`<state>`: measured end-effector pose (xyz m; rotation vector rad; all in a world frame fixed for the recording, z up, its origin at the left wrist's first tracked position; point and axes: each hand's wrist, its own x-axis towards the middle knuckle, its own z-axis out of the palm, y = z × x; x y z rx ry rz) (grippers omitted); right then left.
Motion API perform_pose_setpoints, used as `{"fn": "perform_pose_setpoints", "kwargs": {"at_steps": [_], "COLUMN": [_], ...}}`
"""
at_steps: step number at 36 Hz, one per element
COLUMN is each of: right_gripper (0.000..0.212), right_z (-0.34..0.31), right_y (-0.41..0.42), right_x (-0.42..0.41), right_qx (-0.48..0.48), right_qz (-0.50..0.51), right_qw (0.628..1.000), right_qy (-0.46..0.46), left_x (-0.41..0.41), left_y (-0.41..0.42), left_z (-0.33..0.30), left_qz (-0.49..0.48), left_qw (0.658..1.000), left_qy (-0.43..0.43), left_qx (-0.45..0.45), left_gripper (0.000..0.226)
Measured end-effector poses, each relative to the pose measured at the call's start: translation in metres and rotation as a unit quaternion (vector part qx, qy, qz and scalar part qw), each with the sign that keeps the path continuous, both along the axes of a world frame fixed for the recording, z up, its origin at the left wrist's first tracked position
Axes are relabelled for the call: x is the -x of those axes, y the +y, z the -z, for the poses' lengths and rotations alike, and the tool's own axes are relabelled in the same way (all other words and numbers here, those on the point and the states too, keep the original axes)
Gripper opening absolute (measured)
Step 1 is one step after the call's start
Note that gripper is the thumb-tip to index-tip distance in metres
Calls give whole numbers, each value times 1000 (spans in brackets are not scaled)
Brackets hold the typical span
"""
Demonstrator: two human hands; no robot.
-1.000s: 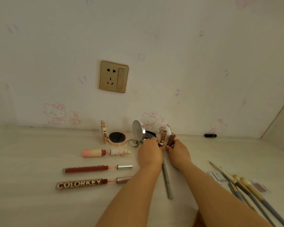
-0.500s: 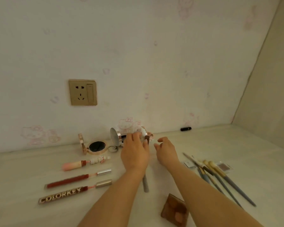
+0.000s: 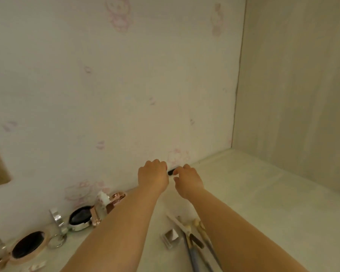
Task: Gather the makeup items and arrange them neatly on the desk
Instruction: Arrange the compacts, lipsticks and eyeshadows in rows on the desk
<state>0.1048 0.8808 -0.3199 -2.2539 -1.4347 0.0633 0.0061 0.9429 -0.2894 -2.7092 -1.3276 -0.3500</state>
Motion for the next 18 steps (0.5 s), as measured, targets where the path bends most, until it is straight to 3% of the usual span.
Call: {"fn": "perform_pose_setpoints", "kwargs": {"at_steps": [11,18], "right_gripper": [41,32], "right_z": [32,40], "right_y": [60,80], "right_x": [-54,-64], "right_qx": [46,36], "right_qz": [-6,-22], "right_qw": [998,995], "right_qy": [-40,-92], "left_x": [-62,-81], "left_y": [60,73], "left_z": [33,44], "left_qz": [55,86], "left_qw": [993,987], "left_qy": [97,134], "left_qx": [24,-18], "left_gripper": [27,29]}}
